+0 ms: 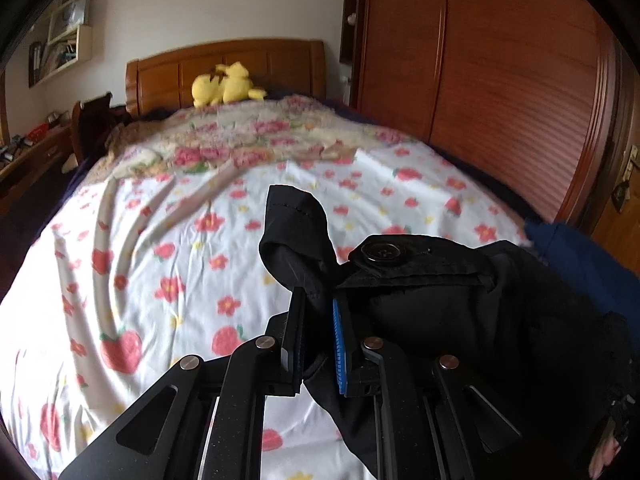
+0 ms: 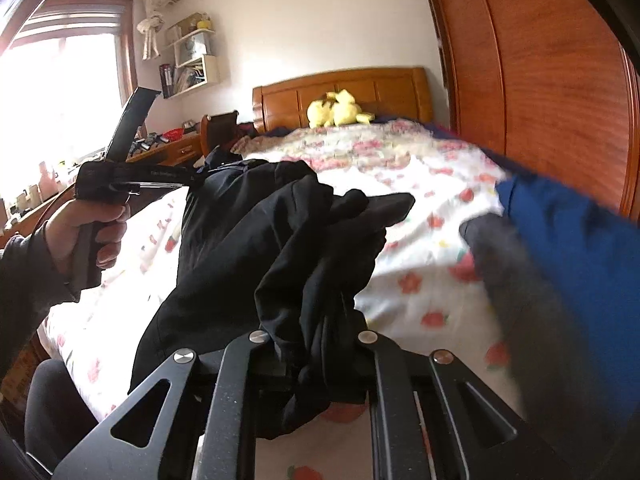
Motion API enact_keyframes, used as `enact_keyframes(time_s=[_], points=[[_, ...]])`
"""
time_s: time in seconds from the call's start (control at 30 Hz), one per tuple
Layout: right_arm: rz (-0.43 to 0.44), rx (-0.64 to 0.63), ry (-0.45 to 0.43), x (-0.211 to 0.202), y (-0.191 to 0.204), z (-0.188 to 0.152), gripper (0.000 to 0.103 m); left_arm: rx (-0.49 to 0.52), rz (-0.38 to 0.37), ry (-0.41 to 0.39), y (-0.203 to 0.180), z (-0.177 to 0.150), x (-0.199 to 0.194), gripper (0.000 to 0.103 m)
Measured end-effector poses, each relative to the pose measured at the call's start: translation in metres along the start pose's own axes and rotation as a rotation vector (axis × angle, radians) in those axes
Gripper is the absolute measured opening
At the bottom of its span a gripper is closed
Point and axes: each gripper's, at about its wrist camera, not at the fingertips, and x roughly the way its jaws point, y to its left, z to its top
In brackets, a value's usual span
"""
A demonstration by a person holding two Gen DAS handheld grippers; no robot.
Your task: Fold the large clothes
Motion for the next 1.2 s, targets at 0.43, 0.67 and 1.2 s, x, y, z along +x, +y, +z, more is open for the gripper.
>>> enact_keyframes(time_s=[0.43,0.67,1.2], points=[[-0.223,-0.137,-0.161,-0.121,-0.077,0.083,0.013,0.059,-0.115,-0.182,-0.133,0.063,-0.054,0.012],[-0.387,-0.121,-0.155,-0.174,-0.142,0.089,0.013,0.081,-0.255,-0.173,-0.219,0.077,-0.037,0.012],[-0.518,0.106,0.019,-0.183,-0.235,0.014,0.033,0.162,-0.220,0.022,-0.260,0.030,0.016,0.019]])
